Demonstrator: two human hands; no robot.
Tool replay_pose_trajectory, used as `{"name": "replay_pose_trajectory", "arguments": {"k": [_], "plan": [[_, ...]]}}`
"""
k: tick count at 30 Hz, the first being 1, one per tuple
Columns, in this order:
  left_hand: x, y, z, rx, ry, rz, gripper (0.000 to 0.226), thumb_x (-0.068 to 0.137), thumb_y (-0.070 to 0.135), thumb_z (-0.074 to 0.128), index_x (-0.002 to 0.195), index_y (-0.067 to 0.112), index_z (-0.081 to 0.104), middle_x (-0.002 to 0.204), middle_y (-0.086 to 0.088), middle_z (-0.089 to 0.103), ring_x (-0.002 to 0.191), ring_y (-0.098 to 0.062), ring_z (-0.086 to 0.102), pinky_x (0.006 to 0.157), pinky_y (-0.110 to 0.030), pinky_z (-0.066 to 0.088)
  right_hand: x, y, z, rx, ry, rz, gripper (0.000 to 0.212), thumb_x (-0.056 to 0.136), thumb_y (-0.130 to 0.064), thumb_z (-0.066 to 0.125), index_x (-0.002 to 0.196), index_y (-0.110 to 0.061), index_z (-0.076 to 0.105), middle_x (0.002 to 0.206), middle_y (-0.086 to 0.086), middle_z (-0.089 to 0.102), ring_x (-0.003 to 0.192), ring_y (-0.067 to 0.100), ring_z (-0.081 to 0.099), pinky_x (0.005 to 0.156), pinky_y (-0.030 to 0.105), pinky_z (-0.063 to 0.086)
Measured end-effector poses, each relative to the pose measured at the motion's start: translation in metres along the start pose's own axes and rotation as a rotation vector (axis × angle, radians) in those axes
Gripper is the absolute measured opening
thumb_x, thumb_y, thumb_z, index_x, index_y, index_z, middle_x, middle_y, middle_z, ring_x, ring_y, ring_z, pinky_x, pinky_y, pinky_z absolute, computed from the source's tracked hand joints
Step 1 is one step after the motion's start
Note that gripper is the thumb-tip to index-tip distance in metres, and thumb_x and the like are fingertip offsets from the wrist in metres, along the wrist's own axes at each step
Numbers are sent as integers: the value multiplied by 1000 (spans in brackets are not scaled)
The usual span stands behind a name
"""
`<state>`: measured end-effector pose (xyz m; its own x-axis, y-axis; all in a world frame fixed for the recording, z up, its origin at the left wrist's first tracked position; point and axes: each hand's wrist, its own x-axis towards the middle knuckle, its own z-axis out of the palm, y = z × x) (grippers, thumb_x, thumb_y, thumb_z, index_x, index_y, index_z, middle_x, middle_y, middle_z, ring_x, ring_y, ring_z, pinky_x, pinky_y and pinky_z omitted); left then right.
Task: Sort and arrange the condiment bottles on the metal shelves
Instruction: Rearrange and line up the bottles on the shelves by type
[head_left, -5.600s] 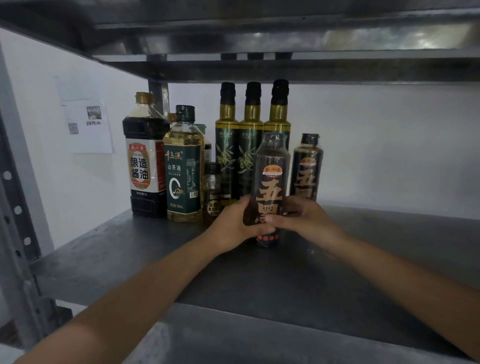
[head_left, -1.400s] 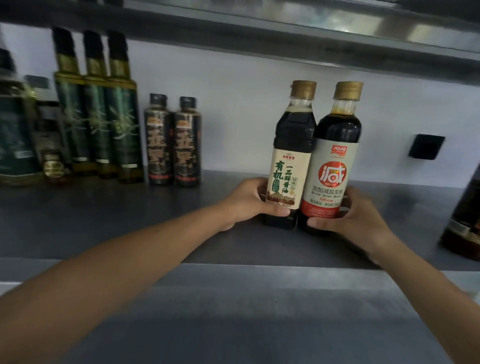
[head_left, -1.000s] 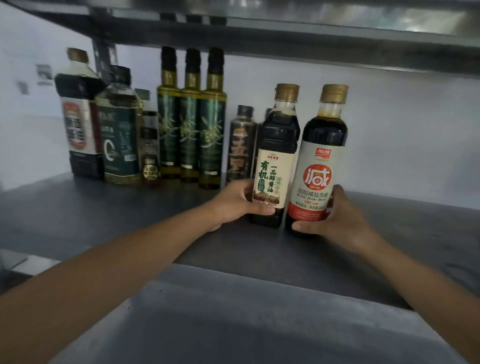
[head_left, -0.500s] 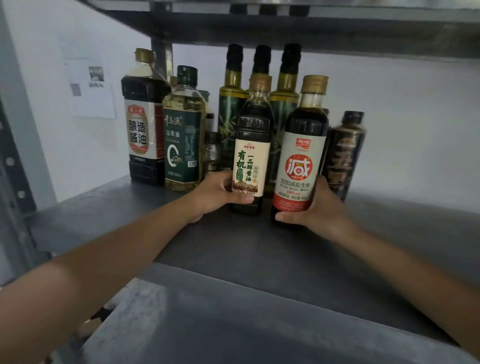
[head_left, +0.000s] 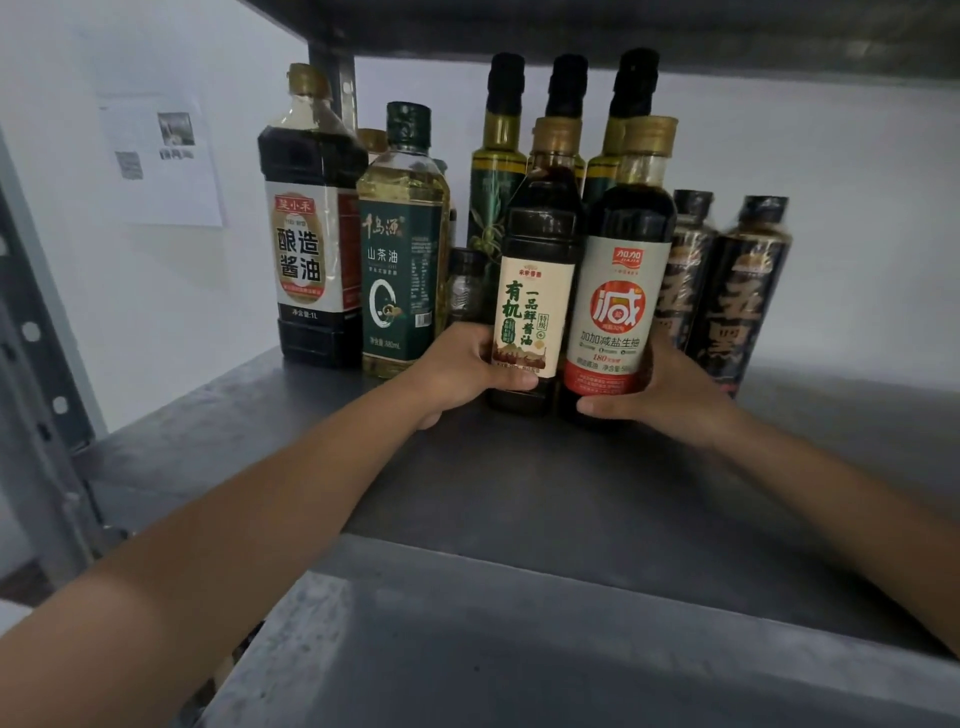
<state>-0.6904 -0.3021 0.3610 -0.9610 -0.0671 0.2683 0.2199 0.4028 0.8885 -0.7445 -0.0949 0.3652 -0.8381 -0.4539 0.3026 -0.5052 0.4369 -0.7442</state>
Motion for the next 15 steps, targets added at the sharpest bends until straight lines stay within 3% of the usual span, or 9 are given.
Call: {"name": "replay_pose_trajectory", "arguments": {"k": [2,4,8,11,15], "plan": [[0,0,-1,10,11,-1,40,78,6,74,117,12,64,102,6,67,84,4,59,71,-5,47,-1,1,-7,42,-54,41,89,64,-18,84,139,-23,36,132,-4,54,121,12,50,100,31,40],[0,0,-1,8,20,-5,40,78,5,74,117,11,64,103,5,66,81,7,57,65,-3,46,-4,1,-8,58,-41,43,84,67,-13,82,139,-21,38,131,-4,54,120,12,49,96,29,41],[3,-1,0,12,22,-9,39,79,6,74,116,13,64,103,6,66,80,9,56,63,-3,46,-6,-1,-1,57,26,19,76,70,-10,79,136,-20,41,125,-5,55,113,9,50,93,26,41],[3,-1,1,13,24,-11,38,79,7,73,116,14,64,101,7,65,82,7,56,68,-8,45,-3,1,3,54,62,19,75,69,-13,81,134,-18,44,129,-1,57,118,15,53,100,33,43],[3,-2,1,42,44,-18,40,79,9,74,118,13,64,114,2,66,98,-6,60,85,-19,47,0,1,9,20,92,9,71,71,-16,80,132,-17,43,130,0,55,112,11,51,93,27,42]]}}
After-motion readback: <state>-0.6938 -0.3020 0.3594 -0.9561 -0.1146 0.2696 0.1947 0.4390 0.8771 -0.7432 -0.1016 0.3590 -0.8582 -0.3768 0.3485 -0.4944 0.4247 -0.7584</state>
